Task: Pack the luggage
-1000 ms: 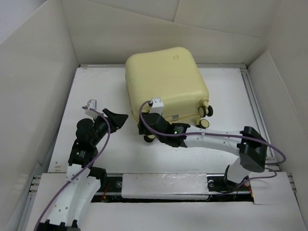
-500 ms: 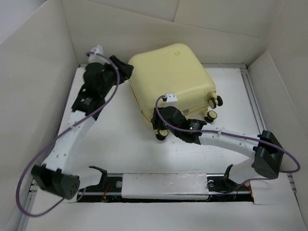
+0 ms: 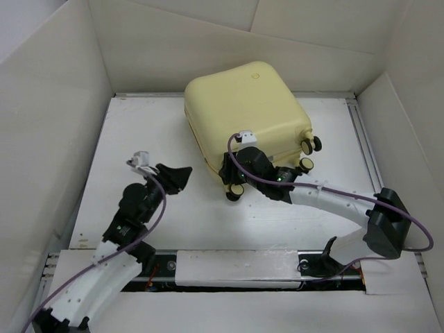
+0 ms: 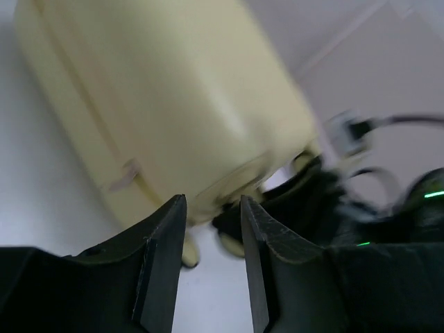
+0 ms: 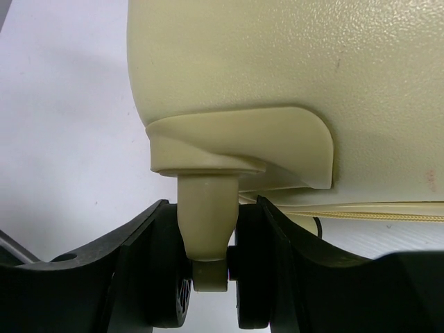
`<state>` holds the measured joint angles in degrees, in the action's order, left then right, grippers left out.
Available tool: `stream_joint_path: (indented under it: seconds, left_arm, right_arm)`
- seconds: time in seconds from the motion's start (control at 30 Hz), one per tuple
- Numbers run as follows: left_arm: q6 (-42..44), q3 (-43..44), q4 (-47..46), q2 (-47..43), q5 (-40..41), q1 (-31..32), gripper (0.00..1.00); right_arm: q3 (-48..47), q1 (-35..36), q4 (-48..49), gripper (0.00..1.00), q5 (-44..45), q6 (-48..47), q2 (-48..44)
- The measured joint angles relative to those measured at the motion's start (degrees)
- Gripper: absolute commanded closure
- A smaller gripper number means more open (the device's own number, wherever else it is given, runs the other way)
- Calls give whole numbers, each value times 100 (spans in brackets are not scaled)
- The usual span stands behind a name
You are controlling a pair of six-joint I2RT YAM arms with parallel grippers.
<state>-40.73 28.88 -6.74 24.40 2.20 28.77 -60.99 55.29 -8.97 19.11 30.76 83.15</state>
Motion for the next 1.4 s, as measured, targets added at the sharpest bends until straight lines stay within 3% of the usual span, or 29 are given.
stream_joint_path:
  seconds: [0.1,0.2,0.37,0.47,0.57,1.0,1.4]
  left_arm:
    - [-74,-874,-57,538,-153,-2,68]
    - [0,-1084,46,1060,31,321,65]
    - [195,-879,-507,1587,1355,2267,60]
    - [234,-457,-717,2551,2487,3648,58]
    - [190,111,-697,3633,3298,4280,58]
    - [520,925,-1078,5475,5016,4022,64]
    - [1622,1152,-2448,6301,5219,4000,67]
  right_arm:
    - [-4,-133,-17,95,-188,-44,-33]
    - [-22,-302,-114,95,-415,-133,-72]
    - [-155,-651,-354,97,-879,-280,-83]
    - [-197,-787,-450,97,-968,-387,-83]
    - [-199,-807,-461,97,-979,-448,-83]
    - [-208,-752,-468,98,-1062,-553,-103]
    - [-210,-824,-409,98,-1137,-629,-146]
